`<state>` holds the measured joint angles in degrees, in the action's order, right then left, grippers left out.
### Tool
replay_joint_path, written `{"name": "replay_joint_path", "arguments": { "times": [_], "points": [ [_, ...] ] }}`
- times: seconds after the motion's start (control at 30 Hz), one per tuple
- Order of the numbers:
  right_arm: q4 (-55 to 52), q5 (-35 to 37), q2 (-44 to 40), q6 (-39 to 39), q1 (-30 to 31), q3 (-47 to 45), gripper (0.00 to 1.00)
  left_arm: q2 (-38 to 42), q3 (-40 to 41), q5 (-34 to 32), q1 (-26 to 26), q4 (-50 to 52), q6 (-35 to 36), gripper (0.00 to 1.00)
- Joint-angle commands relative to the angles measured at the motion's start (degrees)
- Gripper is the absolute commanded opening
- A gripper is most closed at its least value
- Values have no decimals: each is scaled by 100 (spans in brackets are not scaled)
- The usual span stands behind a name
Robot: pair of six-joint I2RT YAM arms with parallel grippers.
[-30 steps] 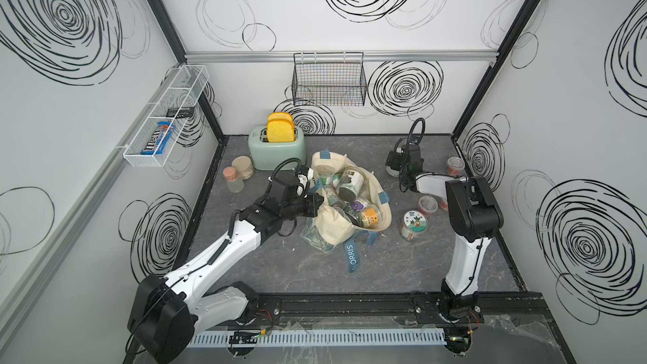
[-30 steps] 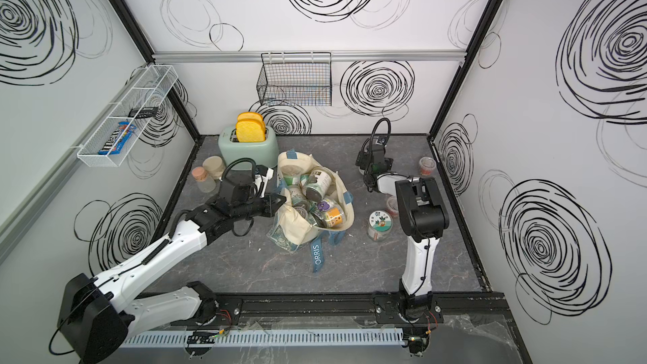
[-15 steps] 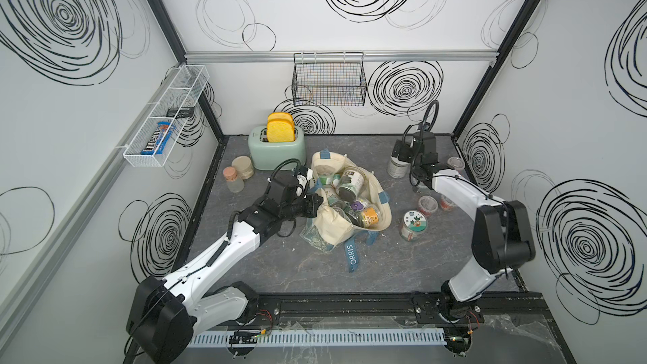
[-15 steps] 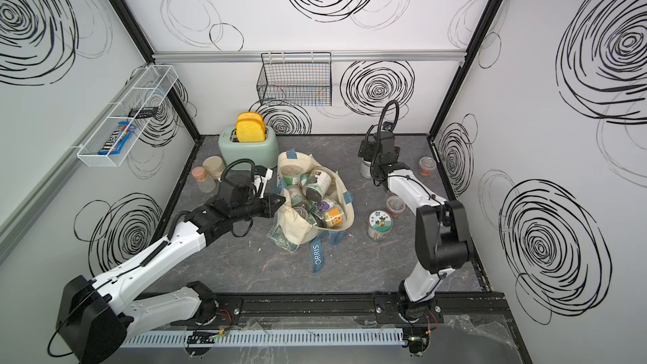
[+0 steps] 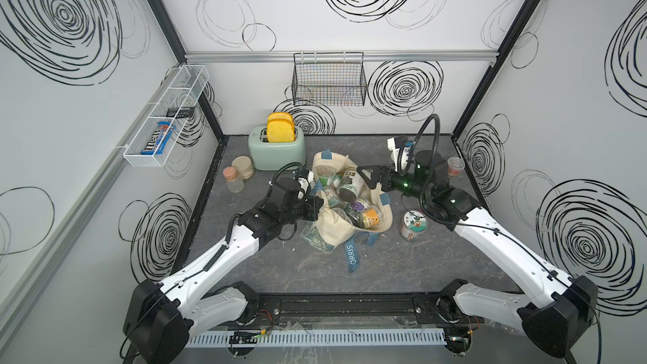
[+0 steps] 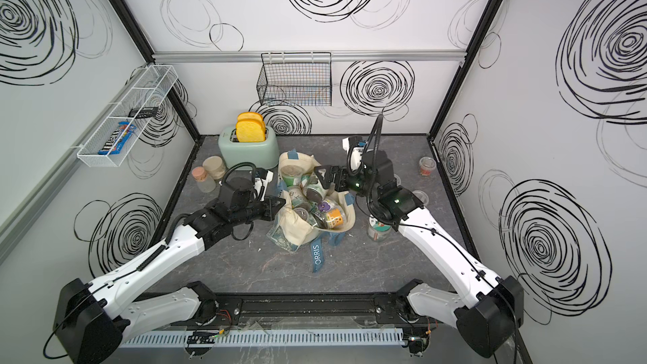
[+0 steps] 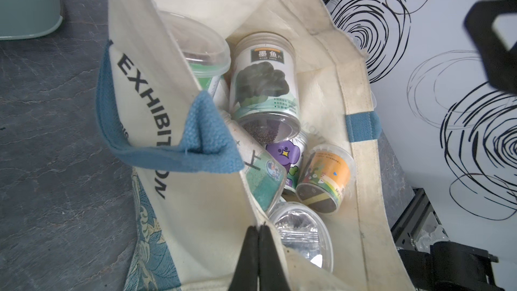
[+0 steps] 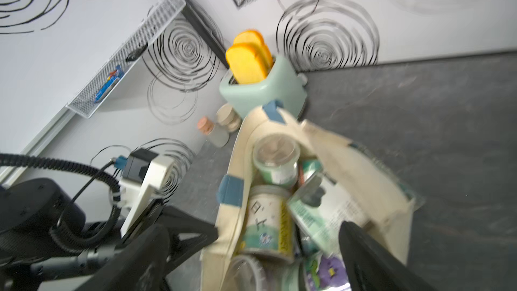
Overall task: Take out the seed jars from the canvas bag
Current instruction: Pick up the seed jar from the canvas bag.
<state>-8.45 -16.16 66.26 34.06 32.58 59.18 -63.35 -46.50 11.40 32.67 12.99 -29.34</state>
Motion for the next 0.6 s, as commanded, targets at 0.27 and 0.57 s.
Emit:
{"name": "replay_joint_path", "arguments": {
  "times": [0.27, 0.57],
  "points": [
    [-511, 530, 908, 1893, 84, -110, 97, -4, -13, -89, 518, 522, -142, 0],
    [-231, 902, 1726, 2337, 106, 81, 97, -52, -65, -196, 775, 459, -256, 0]
  ]
}}
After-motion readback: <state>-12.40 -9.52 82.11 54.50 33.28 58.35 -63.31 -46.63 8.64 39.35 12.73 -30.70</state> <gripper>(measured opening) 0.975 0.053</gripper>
